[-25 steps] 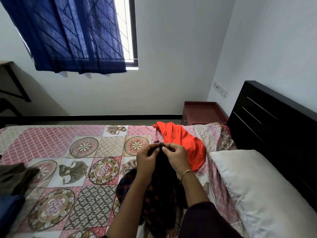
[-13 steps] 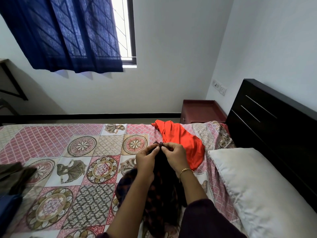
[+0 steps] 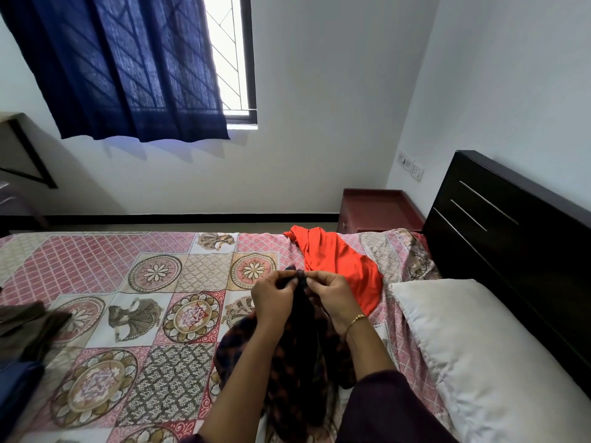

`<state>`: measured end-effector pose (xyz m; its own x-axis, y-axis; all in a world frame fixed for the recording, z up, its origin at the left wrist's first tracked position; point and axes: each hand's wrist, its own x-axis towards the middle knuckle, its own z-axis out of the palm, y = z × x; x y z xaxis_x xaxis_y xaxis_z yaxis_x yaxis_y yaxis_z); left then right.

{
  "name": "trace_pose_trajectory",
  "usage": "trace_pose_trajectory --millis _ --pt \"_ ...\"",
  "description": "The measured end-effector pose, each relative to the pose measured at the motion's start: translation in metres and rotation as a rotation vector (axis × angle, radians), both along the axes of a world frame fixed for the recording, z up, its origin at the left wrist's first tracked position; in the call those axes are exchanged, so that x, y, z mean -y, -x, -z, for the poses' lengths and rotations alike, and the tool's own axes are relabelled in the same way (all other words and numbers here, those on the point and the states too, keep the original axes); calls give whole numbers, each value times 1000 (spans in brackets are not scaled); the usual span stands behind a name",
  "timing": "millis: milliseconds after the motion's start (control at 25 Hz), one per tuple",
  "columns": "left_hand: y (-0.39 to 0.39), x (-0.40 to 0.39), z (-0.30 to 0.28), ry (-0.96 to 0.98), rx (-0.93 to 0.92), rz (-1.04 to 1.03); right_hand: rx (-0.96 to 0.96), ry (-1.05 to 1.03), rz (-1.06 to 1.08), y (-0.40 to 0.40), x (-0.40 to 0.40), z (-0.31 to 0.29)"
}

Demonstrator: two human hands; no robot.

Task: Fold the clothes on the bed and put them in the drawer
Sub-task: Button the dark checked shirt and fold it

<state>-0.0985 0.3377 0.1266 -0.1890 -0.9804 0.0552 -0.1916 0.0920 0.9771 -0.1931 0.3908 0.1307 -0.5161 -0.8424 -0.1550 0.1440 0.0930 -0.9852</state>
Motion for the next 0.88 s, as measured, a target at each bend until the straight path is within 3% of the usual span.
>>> trace_pose_trajectory --millis 320,560,760,880 --pt "-10 -3 -2 -277 -342 157 -26 30 34 -8 -3 -7" --pt "-19 -2 -3 -357 -461 285 -244 -13 97 -16 0 -10" --pt "-17 -4 -2 -192 -252 376 -399 -88 140 -8 3 -7" --pt "-11 -7 4 100 67 312 -400 -122 202 -8 7 -6"
